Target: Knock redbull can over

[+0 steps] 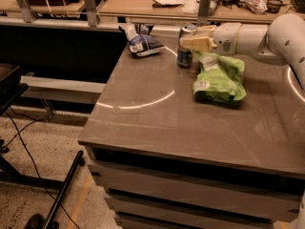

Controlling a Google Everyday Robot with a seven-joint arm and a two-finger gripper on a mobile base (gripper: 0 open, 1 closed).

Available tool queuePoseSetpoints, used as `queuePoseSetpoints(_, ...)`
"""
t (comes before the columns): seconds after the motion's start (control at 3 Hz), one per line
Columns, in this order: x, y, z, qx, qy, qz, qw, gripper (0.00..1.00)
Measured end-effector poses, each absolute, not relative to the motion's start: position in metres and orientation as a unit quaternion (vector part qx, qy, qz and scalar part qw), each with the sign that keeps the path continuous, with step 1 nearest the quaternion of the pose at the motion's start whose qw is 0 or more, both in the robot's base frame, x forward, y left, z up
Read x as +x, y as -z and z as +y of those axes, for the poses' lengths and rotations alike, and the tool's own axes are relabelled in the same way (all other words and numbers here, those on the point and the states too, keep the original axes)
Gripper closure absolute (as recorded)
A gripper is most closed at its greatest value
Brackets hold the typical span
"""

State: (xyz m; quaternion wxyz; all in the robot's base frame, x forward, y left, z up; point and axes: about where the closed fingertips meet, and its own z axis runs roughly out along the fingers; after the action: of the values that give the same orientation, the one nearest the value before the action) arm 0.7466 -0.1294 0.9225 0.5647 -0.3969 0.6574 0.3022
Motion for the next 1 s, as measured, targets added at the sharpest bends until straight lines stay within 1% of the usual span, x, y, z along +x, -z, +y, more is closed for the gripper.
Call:
queuePoseSetpoints(0.33, 0.727, -0.936, -0.116, -0.445, -0.283, 0.657, 0.538, 1.0)
queuePoseSetpoints(0.67, 0.696, -0.953, -0.096, -0.508, -0.24, 0.66, 0.498, 1.0)
queuePoseSetpoints(1.0, 0.662, -0.974, -0.069, -0.585, -0.158, 0.638, 0.475, 1.0)
